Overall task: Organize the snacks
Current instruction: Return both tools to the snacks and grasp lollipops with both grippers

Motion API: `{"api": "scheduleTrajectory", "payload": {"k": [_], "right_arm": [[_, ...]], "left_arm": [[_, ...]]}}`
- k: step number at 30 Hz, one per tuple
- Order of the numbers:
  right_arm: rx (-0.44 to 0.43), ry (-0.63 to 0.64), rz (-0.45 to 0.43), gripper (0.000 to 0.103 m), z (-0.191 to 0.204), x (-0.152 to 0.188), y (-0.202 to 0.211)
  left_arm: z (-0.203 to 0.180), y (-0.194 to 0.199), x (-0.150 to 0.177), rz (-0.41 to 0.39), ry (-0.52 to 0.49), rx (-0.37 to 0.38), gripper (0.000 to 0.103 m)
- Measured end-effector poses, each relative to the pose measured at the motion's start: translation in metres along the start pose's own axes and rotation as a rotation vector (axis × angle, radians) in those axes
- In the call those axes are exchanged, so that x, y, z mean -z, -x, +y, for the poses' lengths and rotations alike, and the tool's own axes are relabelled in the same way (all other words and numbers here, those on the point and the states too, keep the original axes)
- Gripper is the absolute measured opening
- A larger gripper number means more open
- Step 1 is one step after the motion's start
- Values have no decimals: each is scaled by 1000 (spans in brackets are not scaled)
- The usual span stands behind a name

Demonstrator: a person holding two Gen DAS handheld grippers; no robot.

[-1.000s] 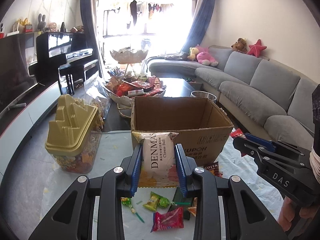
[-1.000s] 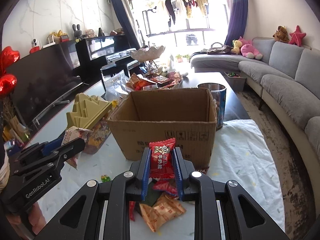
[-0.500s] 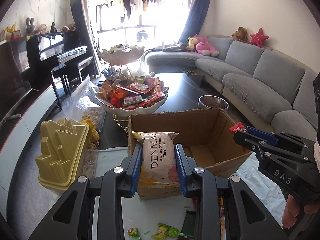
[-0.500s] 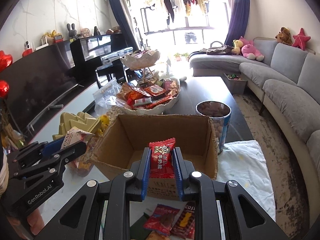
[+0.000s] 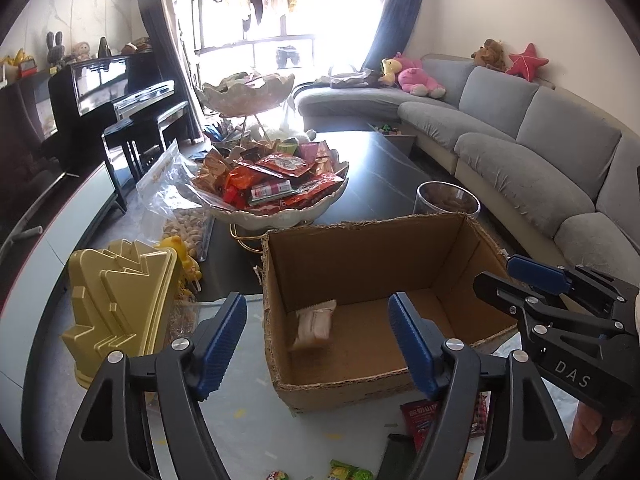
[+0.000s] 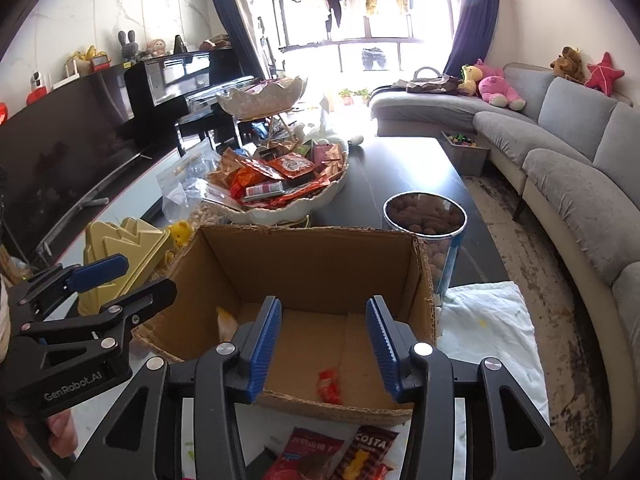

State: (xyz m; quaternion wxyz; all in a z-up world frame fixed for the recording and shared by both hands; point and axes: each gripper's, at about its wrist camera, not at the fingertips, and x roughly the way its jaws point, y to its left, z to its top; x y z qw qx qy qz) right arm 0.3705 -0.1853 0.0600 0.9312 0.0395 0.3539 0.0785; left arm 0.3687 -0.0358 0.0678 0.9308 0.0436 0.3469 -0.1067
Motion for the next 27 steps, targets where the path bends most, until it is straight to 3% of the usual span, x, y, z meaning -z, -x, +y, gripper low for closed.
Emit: {"api": "scheduleTrajectory", "payload": {"k": [7,15,27], "right_arm": [[-46,37,21,46,17,8,17],[-70,96,66,46,44,20,30],[-121,204,257,46,90,52,13]], "left_arm": [[5,32,11,-22,-19,-12,79],[21,64,30,-22,-41,-78,84],[51,63,72,107,-21,-97,86]]}}
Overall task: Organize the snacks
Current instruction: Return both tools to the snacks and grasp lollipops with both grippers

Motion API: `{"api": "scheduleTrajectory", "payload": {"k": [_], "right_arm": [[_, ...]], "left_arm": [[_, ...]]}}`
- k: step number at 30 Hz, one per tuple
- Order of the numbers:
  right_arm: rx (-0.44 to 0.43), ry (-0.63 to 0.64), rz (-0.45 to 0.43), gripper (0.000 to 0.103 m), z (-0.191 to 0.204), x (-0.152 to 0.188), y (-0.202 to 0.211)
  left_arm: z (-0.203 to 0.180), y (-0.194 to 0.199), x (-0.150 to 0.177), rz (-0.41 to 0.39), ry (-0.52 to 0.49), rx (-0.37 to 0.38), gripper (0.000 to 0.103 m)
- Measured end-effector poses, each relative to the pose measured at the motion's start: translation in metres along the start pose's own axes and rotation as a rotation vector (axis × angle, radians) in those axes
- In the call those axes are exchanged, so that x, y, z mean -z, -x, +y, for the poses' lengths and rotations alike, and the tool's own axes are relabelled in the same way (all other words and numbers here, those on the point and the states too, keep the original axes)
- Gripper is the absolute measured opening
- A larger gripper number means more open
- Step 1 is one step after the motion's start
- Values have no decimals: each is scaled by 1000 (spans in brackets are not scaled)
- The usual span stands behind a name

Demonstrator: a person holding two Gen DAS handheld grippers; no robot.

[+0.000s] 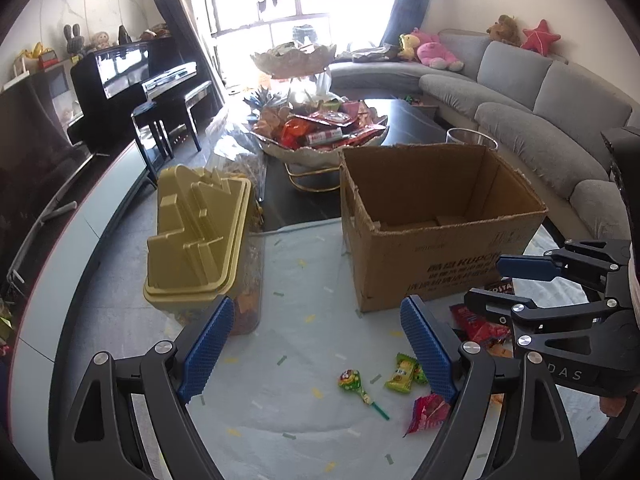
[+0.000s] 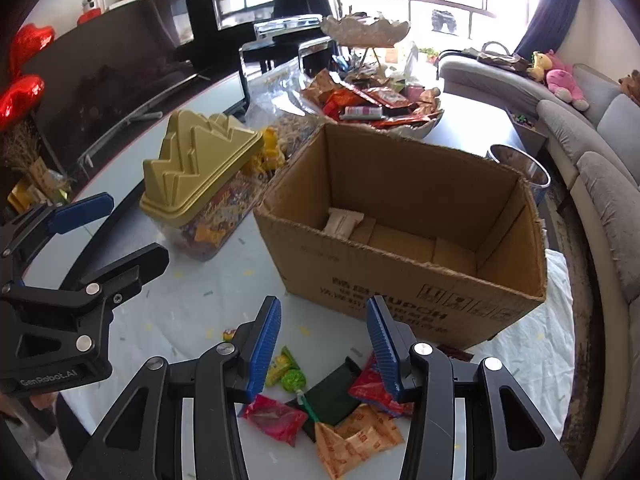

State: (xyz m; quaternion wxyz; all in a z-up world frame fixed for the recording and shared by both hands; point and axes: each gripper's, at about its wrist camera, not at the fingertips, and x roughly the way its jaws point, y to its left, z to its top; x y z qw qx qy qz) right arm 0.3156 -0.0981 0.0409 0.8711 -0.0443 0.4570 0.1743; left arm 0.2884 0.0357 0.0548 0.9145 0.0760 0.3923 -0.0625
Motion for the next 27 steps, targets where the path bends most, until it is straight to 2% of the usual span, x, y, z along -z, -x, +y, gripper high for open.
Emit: {"api": "scheduleTrajectory", "payload": {"k": [8,9,12,18,26,27], "right_arm": [[-16,67,167,46,20,18,-35],[-16,67,167,46,20,18,-35],[-41,62,249,46,22,27,-52],[-42,46,319,46,21,38,-71],[-42,56,383,46,22,47,-94],[-42,59,389,46,22,49,-96]], "left_arm": [[7,-27,24,121,6,38,85],[8,-32,27,141,12,49,85],[10,-46,34,193,17,70,84],[9,-71,47,279,18,94,80],[2,-102,59,370,19,109,67],[1,-106,60,378,19,108,63]]}}
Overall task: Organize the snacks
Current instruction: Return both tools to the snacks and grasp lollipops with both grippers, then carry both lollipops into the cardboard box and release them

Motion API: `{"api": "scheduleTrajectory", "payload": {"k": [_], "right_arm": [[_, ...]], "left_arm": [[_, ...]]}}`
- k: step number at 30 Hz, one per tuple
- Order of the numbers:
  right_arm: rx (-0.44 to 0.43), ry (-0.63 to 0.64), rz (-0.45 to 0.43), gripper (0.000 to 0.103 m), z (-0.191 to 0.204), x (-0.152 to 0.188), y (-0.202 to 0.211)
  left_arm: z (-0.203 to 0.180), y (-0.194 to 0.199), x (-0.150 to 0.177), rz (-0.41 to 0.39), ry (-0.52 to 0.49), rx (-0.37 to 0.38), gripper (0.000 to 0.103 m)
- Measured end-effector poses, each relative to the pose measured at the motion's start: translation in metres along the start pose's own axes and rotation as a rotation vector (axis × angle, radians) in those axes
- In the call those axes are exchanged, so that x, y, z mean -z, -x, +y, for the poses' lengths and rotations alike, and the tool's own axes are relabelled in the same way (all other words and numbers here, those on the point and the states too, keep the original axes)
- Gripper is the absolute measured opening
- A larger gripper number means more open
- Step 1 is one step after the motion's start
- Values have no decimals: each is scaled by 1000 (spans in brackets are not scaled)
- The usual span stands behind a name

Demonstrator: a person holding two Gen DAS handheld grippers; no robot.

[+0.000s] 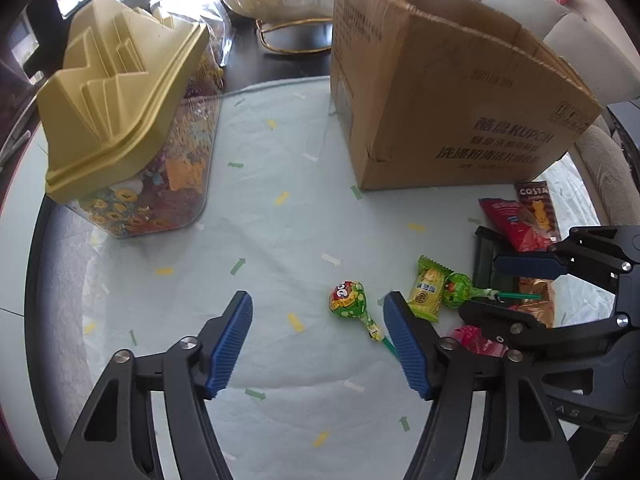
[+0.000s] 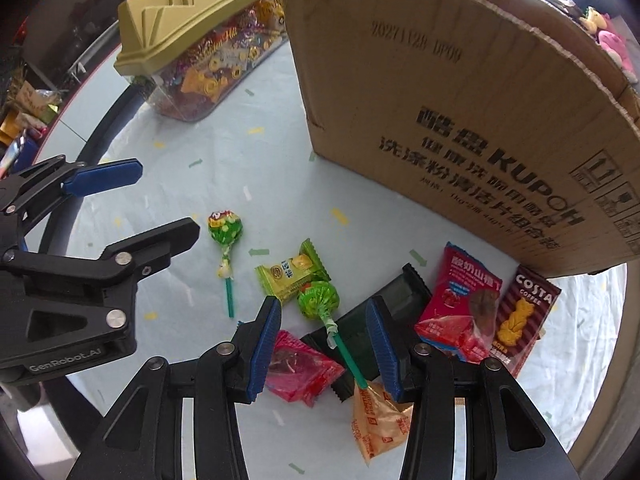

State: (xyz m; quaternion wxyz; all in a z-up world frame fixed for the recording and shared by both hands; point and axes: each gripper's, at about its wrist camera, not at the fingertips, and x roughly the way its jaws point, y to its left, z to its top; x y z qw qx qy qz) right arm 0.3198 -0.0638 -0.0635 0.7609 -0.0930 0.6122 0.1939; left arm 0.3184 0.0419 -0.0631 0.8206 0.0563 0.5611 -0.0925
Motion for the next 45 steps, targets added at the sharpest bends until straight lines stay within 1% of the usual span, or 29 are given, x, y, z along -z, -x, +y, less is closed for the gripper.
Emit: {"api": "scheduleTrajectory", "payload": {"k": [1,5,8,12,14,17,19,21,24,25,26,27,31,32,34,40,45], "right_arm": [[1,2,4,46,1,0,-2],[-9,7,25,45,1,0,-13],[-12,9,32,44,2,-2,-18],[-16,2,39,38,1,-5,-24],[-20,2,42,37,0,-6,-30],[-24,0,39,34,0,-8,-33],[-25,3,43,30,0,-10,-35],[-32,3,49,29,1,-13,-39],[-40,-1,49,28,4,-17,-45],[-44,-5,48,28,5,-18,-46],[-44,-8,47,28,5,-18,-47],[-44,-9,45,28,6,-19,-47],[-45,-19,38,28,5,-18,-47],[-48,-24,30,28,-2,-13,-39],[-42,-25,24,28,-2,-12,-37],[-40,-39,-33,28,-8,-8,-11],[-34,-44,-101,28,-11,-3,18]], "left_arm": [[-1,-3,0,8,0,0,61],[-5,-15,-1,31,-7,3,59],[-5,-23,-4,42,6,18,56],[-6,-34,-6,62,18,32,51],[-6,-40,-8,68,20,37,50],[-8,-47,-9,81,24,44,45],[-9,-52,-10,88,25,50,42],[-9,-55,-11,89,23,46,41],[-9,-57,-10,86,21,32,33],[-8,-57,-10,85,24,32,27],[-7,-56,-10,84,25,33,25],[-6,-56,-10,83,27,36,25],[-6,-49,-8,70,29,48,25],[-6,-45,-7,63,28,47,25],[-8,-37,-7,46,20,43,25],[-13,-7,-6,-24,3,51,25],[-20,23,-5,-89,1,73,25]]}}
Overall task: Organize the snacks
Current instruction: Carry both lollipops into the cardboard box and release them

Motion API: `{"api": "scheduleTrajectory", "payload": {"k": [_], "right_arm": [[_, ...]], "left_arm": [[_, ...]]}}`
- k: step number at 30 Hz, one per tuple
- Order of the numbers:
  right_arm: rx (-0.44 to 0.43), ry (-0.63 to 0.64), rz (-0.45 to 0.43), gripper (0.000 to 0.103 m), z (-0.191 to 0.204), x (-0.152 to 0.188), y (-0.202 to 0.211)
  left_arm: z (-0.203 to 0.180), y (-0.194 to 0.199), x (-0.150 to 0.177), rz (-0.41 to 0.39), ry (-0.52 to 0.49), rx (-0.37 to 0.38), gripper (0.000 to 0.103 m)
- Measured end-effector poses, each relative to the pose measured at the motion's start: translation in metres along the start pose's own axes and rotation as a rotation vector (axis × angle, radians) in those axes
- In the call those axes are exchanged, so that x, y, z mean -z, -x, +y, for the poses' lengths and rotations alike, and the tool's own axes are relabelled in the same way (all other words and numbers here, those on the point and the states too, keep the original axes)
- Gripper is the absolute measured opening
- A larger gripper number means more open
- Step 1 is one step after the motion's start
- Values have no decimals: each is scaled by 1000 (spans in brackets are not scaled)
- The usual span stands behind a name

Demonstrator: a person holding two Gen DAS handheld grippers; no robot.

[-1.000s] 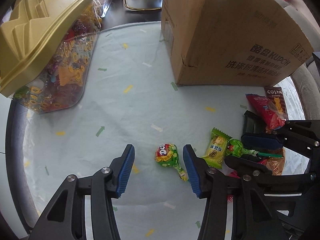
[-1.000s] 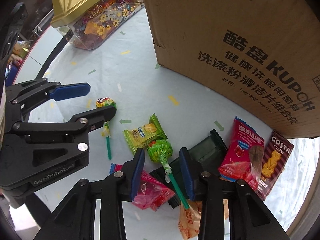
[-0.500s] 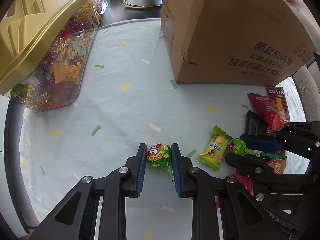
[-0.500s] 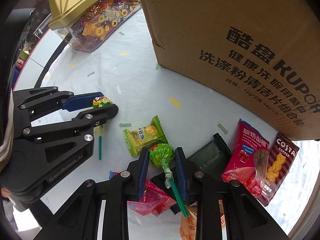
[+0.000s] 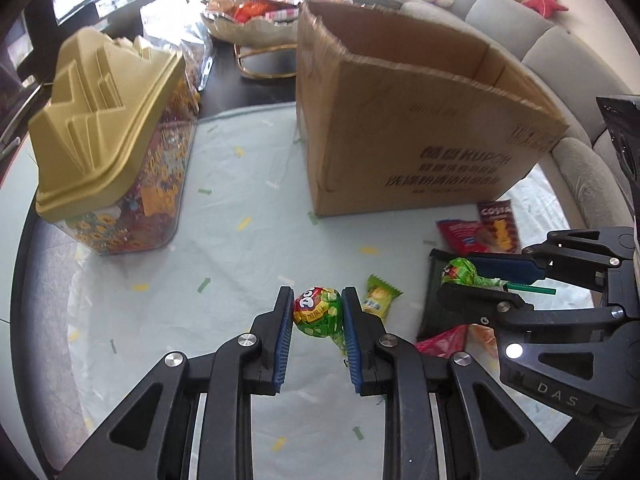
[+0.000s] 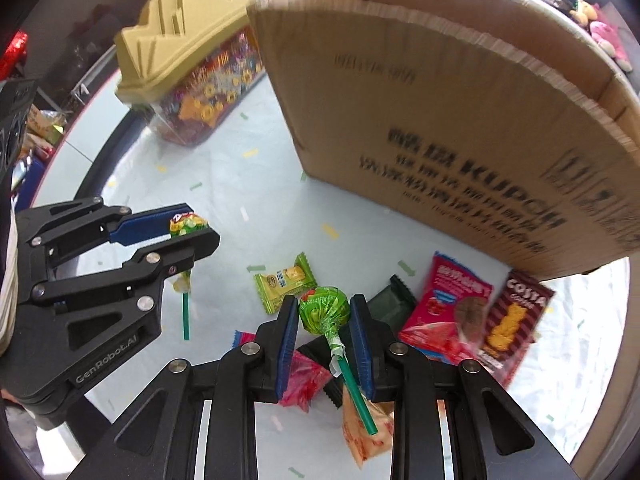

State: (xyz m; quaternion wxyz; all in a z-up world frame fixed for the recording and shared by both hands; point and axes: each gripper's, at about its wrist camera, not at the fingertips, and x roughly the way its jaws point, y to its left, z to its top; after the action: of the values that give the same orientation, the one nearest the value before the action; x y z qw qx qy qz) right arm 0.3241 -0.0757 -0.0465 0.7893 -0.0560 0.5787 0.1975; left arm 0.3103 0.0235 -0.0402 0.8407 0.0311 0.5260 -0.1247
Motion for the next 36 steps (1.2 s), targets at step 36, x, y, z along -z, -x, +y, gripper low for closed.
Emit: {"api": "scheduleTrajectory", "payload": {"k": [36], "right_arm": [[138,-100,-394,28,-60,-51,140]], "left_arm": [[-45,80,-115,-315,-53,-38,25]]}}
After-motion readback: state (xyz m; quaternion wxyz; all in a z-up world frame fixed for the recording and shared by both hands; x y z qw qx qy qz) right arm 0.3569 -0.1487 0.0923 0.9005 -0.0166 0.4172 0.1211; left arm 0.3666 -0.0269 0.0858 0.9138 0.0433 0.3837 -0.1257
